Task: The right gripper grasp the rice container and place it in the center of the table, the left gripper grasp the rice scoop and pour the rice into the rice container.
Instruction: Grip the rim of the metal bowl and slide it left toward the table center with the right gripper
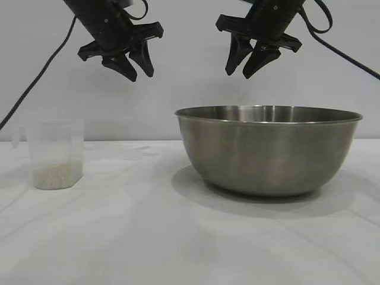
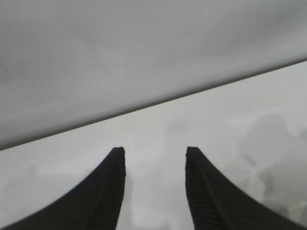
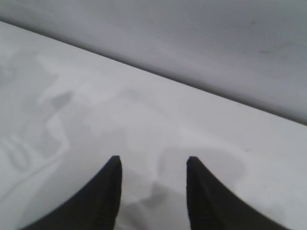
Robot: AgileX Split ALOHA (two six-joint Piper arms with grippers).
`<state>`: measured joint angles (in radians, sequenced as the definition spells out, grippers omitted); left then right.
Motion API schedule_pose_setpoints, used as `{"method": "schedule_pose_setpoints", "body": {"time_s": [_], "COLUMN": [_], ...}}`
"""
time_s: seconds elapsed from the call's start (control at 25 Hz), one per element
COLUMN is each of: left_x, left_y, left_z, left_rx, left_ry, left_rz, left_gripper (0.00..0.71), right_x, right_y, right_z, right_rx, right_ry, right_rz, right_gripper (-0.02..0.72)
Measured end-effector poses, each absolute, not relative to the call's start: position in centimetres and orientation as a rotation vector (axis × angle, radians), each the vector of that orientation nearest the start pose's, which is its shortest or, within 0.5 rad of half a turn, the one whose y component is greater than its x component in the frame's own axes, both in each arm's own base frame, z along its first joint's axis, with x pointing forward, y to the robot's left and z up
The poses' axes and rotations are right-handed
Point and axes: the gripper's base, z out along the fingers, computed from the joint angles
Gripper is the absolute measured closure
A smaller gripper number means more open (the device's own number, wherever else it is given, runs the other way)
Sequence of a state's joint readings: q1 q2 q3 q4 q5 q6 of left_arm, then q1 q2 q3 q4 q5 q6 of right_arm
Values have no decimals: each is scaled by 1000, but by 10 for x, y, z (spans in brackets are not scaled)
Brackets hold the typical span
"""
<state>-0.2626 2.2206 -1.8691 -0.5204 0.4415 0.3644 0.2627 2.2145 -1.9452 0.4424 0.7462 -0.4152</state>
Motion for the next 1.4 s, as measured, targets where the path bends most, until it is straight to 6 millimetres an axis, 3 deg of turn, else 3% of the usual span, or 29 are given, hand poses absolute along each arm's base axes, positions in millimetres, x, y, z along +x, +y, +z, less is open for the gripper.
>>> {"method": "schedule_pose_setpoints", "body": {"time_s": [0.48,0.56,0.84,1.04,1.2,1.4], "left_x": [497,497,496,495,494,493], "left_y": [-153,-153,-154,-154,-154,-154], "left_z": [226,226,224,224,223,225], "left_rx": [295,296,306,311,319,322], "left_ry": [2227,2229,2245,2255,2269,2269], "left_rz": [-435,-435,-440,-444,-449,-449], "left_gripper": [435,435,435,435,435,435], "right_x": [478,475,447,425,409,392], "right_y": [153,141,78,60,58,55], "right_z": [236,246,312,329,316,266], "right_rx": [-567,-562,-507,-506,-479,-456], "right_ry": [2431,2449,2504,2593,2682,2868], "right_rz": [458,460,457,478,475,499], "right_gripper": [400,400,400,400,400,400]}}
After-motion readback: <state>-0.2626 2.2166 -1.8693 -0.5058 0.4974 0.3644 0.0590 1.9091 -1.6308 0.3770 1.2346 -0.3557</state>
